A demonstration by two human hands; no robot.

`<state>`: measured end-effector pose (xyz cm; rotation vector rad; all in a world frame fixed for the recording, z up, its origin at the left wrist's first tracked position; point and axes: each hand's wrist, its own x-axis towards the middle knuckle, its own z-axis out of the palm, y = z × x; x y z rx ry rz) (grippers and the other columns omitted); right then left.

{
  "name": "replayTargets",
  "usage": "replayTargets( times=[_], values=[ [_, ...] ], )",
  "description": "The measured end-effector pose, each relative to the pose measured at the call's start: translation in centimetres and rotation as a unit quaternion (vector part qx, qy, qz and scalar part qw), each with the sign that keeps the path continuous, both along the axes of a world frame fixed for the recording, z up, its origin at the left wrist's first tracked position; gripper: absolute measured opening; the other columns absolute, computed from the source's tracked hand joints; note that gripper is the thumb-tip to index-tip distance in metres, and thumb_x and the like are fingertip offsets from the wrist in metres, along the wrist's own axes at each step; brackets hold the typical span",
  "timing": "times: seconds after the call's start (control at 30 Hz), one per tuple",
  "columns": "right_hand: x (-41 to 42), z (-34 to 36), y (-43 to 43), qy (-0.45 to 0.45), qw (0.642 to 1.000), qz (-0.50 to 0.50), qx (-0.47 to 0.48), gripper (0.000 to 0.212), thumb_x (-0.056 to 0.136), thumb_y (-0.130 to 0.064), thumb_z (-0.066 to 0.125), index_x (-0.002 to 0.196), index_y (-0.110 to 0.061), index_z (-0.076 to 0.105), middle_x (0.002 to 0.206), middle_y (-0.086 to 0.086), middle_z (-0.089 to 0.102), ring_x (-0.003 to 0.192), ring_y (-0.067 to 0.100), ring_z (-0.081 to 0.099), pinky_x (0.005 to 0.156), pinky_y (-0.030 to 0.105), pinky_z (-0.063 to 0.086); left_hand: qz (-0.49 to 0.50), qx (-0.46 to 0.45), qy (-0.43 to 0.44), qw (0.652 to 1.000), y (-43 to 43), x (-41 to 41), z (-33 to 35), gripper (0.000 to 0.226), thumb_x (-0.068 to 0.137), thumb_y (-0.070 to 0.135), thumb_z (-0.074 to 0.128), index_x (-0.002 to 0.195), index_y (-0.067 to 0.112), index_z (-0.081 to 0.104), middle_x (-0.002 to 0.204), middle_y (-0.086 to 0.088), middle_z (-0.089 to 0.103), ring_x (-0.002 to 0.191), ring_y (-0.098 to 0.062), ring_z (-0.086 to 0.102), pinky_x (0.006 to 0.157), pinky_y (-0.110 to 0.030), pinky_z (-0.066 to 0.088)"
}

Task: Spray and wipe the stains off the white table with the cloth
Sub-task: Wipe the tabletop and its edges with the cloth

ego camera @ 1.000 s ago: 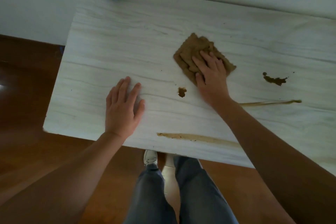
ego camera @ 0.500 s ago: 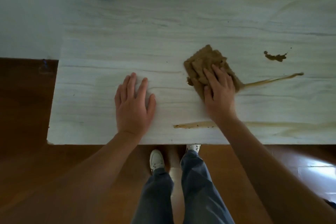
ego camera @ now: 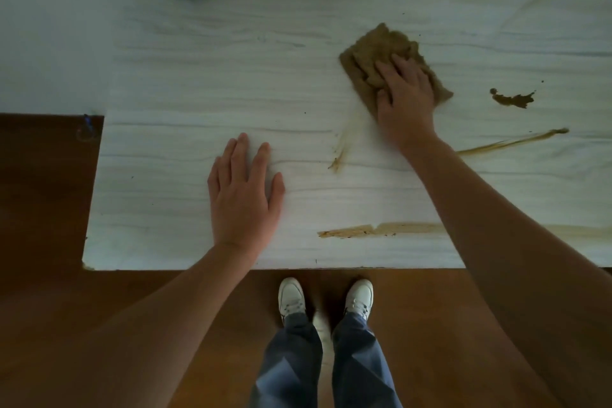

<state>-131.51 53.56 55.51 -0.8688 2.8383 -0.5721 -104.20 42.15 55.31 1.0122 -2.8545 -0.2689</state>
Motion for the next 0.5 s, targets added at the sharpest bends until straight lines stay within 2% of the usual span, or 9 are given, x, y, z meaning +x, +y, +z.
replayTargets(
  times=[0.07, 0.17, 0.3, 0.4, 0.5],
  values=[
    [1.7, -0.1, -0.9, -0.006, 0.999, 0.033, -0.001, 0.054, 0.094, -0.021, 0.043, 0.148, -0.017, 0.048, 0.158, 0.011, 0.038, 0.149, 0.033, 0.027, 0.124, 0.042, 0.012, -0.001, -0.002, 0.003, 1.000, 0.1, 0.0, 0.1, 0.052, 0.106, 0.041, 0.039, 0.153, 0.018, 0.042, 0.164, -0.014, 0.031, 0.155, -0.030, 0.023, 0.126, -0.047, 0.022],
    [6.0, -0.1, 1.1, -0.011, 0.980, 0.201, -0.006, 0.056, 0.090, -0.022, 0.042, 0.144, -0.016, 0.053, 0.154, 0.011, 0.044, 0.146, 0.034, 0.032, 0.123, 0.048, 0.019, 0.002, 0.003, 0.007, 1.000, 0.1, 0.0, 0.2, 0.053, 0.106, 0.042, 0.040, 0.152, 0.018, 0.043, 0.164, -0.014, 0.031, 0.155, -0.030, 0.023, 0.125, -0.047, 0.022],
    [8.5, 0.9, 7.7, -0.022, 0.934, 0.354, 0.035, 0.053, 0.100, -0.028, 0.038, 0.152, -0.023, 0.042, 0.162, -0.001, 0.033, 0.153, 0.021, 0.019, 0.125, 0.048, 0.016, 0.010, 0.014, 0.008, 1.000, 0.1, -0.1, 0.3, 0.052, 0.106, 0.040, 0.041, 0.152, 0.018, 0.044, 0.165, -0.012, 0.030, 0.155, -0.028, 0.022, 0.126, -0.047, 0.021],
    [5.1, 1.1, 9.3, -0.014, 0.937, 0.345, 0.059, 0.055, 0.100, -0.031, 0.038, 0.154, -0.025, 0.038, 0.163, -0.002, 0.029, 0.154, 0.021, 0.017, 0.124, 0.051, 0.019, 0.006, 0.012, 0.003, 1.000, 0.0, -0.2, 0.2, 0.053, 0.105, 0.042, 0.039, 0.152, 0.018, 0.044, 0.165, -0.012, 0.030, 0.155, -0.028, 0.022, 0.126, -0.047, 0.020],
    [1.2, 0.7, 6.4, -0.010, 0.969, 0.246, 0.034, 0.057, 0.094, -0.031, 0.039, 0.150, -0.021, 0.044, 0.160, 0.006, 0.036, 0.150, 0.030, 0.026, 0.123, 0.051, 0.019, 0.003, 0.008, -0.005, 1.000, 0.0, -0.1, 0.2, 0.053, 0.105, 0.043, 0.037, 0.152, 0.018, 0.043, 0.165, -0.012, 0.029, 0.155, -0.029, 0.022, 0.126, -0.047, 0.020]
  ],
)
